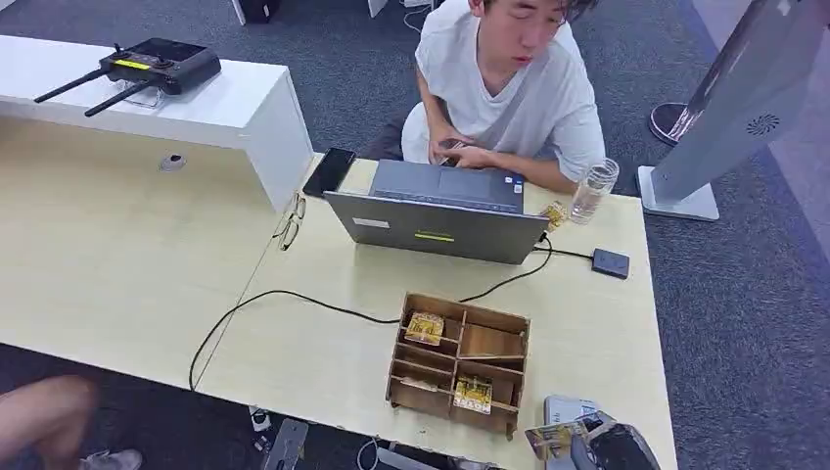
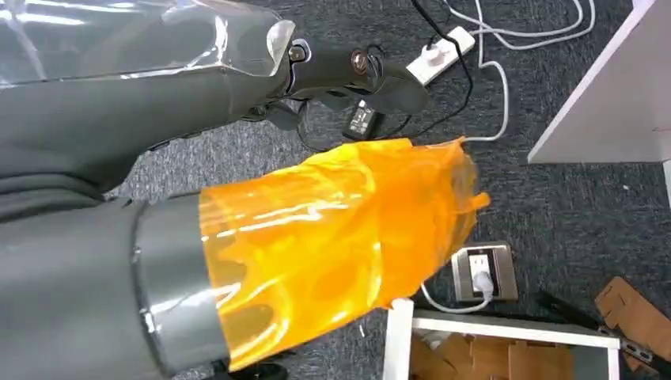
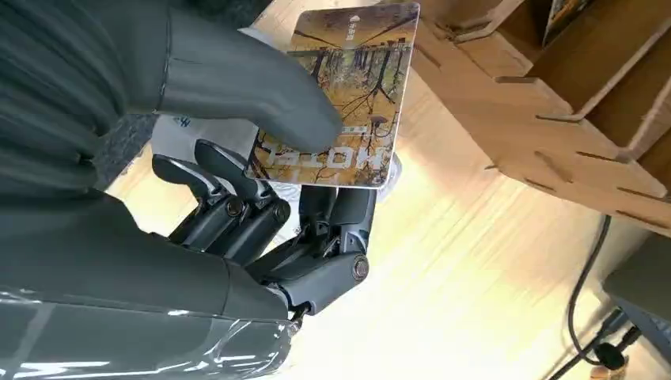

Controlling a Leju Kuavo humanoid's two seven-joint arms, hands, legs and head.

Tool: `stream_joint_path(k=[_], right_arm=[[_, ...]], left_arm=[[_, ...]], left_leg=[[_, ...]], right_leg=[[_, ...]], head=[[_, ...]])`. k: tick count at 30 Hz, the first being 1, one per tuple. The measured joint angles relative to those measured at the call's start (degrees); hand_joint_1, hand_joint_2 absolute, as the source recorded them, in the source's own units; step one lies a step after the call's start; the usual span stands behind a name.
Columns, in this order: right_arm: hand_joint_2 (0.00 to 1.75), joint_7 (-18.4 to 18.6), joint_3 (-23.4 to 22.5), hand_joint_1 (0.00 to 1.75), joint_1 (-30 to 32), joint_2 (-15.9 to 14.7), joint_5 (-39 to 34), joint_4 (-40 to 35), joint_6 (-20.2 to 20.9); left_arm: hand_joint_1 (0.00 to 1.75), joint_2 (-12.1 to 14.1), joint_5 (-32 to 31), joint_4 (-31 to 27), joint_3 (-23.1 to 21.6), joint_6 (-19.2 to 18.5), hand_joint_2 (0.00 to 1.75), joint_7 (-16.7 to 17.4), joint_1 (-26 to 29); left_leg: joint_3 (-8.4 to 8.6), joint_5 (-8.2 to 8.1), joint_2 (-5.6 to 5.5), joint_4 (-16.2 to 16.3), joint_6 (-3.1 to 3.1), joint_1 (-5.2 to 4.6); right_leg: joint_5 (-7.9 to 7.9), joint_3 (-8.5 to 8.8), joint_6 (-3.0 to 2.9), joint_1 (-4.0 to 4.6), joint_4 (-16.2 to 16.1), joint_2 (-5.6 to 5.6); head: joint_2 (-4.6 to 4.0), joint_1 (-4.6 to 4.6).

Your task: Pass the card to the sensor for recognition and then transmit it.

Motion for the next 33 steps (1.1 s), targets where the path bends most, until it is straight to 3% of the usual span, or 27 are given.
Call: stream_joint_path(k=[12, 33], right_arm=[[1.75, 1.4, 0.4, 1.75, -0.1, 0.0, -1.9, 2.4, -1.8], [1.75, -0.2, -1.8, 1.75, 1.0, 0.2, -4.8, 4.0, -2.8]], left_arm=[[0.0, 0.0, -0.4, 0.0, -0.5, -0.3, 0.0, 0.2, -0.1], [0.0, 0.0, -0.2, 0.0, -1.3, -0.6, 0.0, 0.6, 0.0]], left_leg=[[0.0, 0.0, 0.0, 0.0, 0.0, 0.0], [0.0, 0.0, 0.0, 0.0, 0.0, 0.0]], right_leg=[[0.0, 0.0, 0.0, 0.0, 0.0, 0.0], [0.0, 0.0, 0.0, 0.0, 0.0, 0.0]], head=[[0.0, 0.02], [0.0, 0.0]])
